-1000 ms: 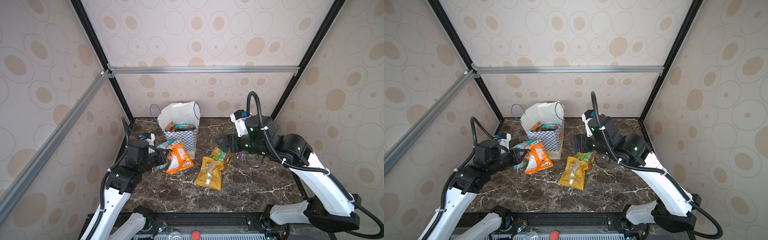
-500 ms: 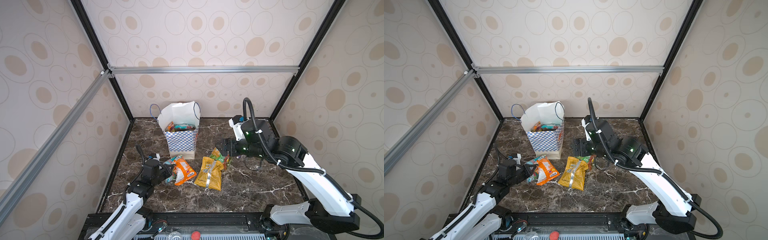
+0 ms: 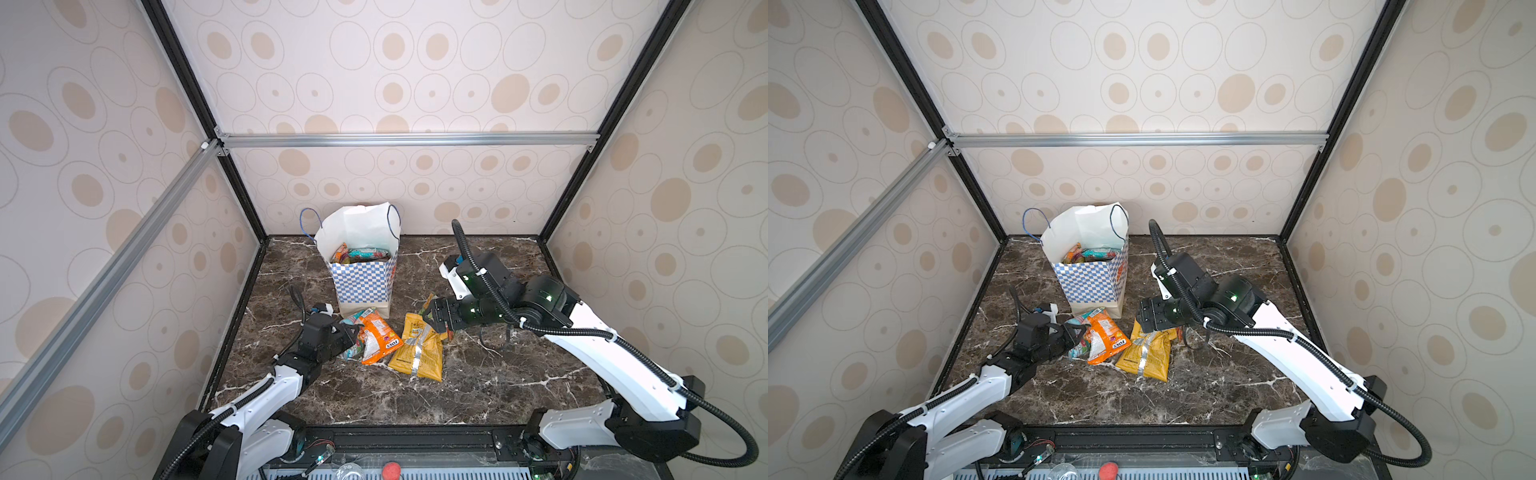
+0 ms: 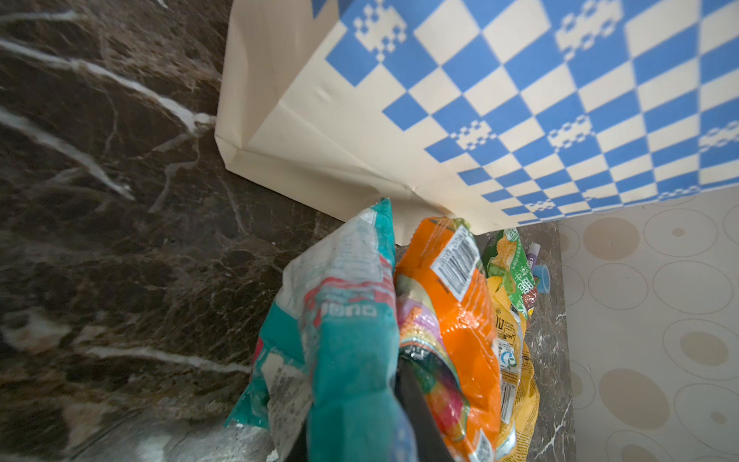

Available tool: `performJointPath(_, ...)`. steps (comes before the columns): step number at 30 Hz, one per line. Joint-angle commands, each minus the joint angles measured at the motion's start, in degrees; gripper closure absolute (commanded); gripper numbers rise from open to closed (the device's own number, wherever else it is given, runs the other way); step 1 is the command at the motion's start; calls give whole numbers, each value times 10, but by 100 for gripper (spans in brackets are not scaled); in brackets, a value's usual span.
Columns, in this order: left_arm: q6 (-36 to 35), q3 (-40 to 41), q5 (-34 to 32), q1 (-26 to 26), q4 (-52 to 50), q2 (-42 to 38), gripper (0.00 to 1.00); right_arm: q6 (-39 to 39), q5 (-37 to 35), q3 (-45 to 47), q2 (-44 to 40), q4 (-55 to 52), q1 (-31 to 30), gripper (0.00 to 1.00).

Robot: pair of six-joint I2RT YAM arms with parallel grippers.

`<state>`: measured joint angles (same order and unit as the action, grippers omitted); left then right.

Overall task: Take the snacks out of the paper bag
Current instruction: Place the snack at the center of the table, then pick up the snack from the paper bag.

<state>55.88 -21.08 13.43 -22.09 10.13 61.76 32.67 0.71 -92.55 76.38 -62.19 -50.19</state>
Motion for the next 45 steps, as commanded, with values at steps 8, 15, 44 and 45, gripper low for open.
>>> performJointPath(8, -7, -49, 1, -12, 35, 26, 55, -11, 16, -20, 17, -22, -4, 14)
performJointPath(15, -41, -100, -68, -16, -77, 7, 23, -16, 2, -34, 22, -23, -4, 14)
performJointPath(44, -172, -1000, -213, -16, -613, 347, 7, -40, -14, -141, 46, -26, -4, 14)
performJointPath(45, -176, -1049, -212, -14, -640, 383, 9, -41, -17, -143, 44, -30, -4, 14)
